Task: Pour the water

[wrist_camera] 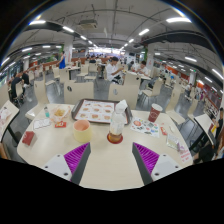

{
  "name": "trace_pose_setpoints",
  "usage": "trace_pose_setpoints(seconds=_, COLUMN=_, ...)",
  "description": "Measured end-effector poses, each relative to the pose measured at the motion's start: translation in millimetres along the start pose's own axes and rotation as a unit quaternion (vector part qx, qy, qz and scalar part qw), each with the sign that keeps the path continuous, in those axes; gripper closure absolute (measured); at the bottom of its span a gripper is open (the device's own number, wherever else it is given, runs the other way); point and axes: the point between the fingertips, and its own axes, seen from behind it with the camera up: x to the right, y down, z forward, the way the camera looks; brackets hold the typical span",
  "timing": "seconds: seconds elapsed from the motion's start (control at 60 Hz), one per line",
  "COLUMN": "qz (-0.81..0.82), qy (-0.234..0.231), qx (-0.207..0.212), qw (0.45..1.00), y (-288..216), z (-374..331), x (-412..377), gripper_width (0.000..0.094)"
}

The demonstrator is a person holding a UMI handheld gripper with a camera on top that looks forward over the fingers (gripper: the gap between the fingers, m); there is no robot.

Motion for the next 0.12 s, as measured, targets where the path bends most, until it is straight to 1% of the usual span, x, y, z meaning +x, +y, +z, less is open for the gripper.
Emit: trace_pose_setpoints(seconds=0.117, qz=0.002, qy=0.0, qx=0.003, qw=1.0, y=2.0, z=-10.6, x=-3.0, gripper_width=0.0087)
